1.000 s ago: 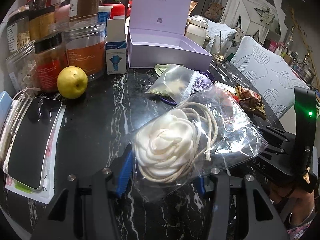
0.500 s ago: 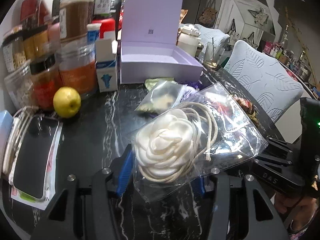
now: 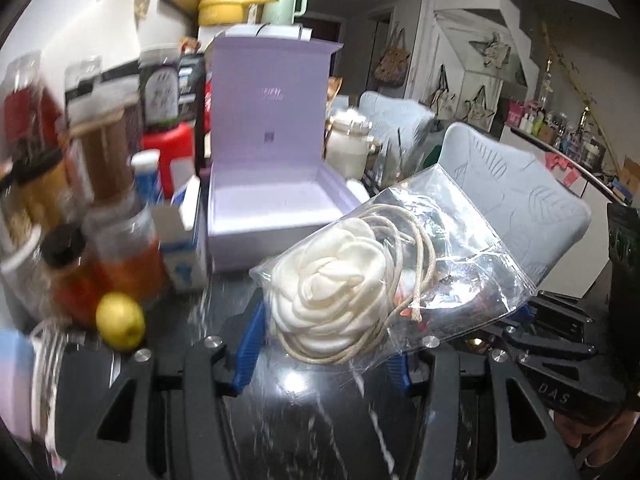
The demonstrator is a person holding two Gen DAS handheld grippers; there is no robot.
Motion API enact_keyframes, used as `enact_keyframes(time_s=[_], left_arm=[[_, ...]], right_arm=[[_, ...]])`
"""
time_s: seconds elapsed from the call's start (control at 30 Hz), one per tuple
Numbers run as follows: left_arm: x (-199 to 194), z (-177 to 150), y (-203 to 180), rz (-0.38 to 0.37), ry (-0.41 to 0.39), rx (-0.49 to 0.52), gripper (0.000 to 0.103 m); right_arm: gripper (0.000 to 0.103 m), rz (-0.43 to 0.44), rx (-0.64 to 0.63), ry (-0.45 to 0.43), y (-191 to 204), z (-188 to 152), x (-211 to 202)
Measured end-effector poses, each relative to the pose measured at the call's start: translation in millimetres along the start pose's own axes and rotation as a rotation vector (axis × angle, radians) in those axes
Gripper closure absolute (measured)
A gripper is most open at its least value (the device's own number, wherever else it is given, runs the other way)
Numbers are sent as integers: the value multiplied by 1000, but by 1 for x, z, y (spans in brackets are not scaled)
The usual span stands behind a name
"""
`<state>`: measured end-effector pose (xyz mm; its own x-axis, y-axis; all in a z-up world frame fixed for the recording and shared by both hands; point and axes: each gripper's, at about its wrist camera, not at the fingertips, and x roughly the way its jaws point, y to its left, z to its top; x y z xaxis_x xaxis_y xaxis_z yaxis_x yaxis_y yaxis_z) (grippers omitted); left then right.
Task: Organize soft objects
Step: 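Lift both held items and carry them over the open lavender box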
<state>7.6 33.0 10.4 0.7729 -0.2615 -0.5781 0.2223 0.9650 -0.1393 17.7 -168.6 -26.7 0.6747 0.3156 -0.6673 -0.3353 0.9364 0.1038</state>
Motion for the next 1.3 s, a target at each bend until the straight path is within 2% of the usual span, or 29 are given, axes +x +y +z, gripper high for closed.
enact_keyframes(time_s=[0.23, 0.6, 0.97, 1.07, 1.17, 1.3], left_arm=[[6, 46, 1, -5, -79, 28, 51], [37, 95, 13, 17, -139, 20, 51], [79, 147, 33, 4, -139, -11, 51], [90, 157, 40, 24, -142, -27, 51], [102, 165, 47, 37, -139, -46, 51], [120, 172, 55, 71, -128, -54, 51]], right_arm=[[76, 18, -32, -78, -3, 42, -7], [76, 52, -75, -158, -10, 107, 5], [76, 84, -97, -186, -22, 175, 34], [76, 81, -114, -190, -25, 191, 44], [76, 41, -139, -197, -27, 205, 58], [76, 47, -145, -183, -28, 220, 77]])
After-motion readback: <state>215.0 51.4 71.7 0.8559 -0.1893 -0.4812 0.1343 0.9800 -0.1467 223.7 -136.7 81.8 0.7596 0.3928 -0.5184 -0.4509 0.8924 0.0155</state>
